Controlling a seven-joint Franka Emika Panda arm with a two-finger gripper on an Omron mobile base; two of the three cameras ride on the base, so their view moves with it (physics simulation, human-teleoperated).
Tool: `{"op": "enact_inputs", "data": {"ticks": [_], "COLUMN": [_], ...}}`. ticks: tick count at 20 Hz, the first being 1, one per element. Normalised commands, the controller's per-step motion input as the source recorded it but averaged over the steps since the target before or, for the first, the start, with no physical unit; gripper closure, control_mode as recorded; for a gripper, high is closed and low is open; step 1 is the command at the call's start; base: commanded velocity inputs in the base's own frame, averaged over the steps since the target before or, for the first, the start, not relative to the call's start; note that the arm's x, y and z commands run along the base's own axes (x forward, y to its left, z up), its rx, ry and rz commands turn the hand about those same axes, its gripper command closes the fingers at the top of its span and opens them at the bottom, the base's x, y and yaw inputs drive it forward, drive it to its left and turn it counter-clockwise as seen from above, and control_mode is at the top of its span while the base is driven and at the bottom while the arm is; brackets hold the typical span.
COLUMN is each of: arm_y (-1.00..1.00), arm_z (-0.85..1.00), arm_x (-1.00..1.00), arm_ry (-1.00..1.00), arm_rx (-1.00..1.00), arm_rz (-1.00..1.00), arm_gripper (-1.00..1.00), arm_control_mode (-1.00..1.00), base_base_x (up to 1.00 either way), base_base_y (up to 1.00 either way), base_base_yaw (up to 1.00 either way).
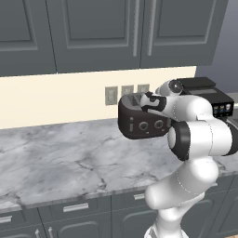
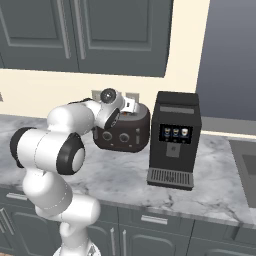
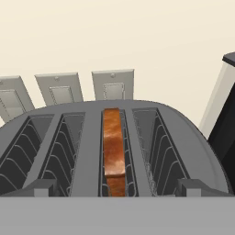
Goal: Start the toaster. Once the lever pops up, take the bread to the plate on the dining counter.
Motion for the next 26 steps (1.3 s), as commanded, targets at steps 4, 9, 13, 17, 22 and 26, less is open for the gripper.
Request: {"op": "enact_inputs", "data": {"ticks": [4, 9, 13, 17, 22, 26], "arm_y": [0.00, 0.00, 0.00, 0.00, 0.00, 0.00], "arm_z": [0.00, 0.00, 0.00, -0.05, -0.07, -0.06], "arm_x": [0.00, 0.00, 0.00, 0.06, 0.11, 0.12], "arm_ry": [0.00, 0.00, 0.00, 0.00, 0.00, 0.00], "arm_rx": [0.00, 0.00, 0.00, 0.00, 0.00, 0.00], "arm_rz": [0.00, 0.00, 0.00, 0.00, 0.00, 0.00], "arm_gripper": [-1.00, -1.00, -1.00, -1.00, -1.00, -1.00], "arm_control_mode": [-1.00, -1.00, -1.00, -1.00, -1.00, -1.00], "base_base_x": [0.00, 0.00, 0.00, 0.00, 0.00, 0.00], "base_base_y": [0.00, 0.00, 0.00, 0.00, 0.00, 0.00], "base_base_yaw": [0.00, 0.00, 0.00, 0.00, 0.00, 0.00]}}
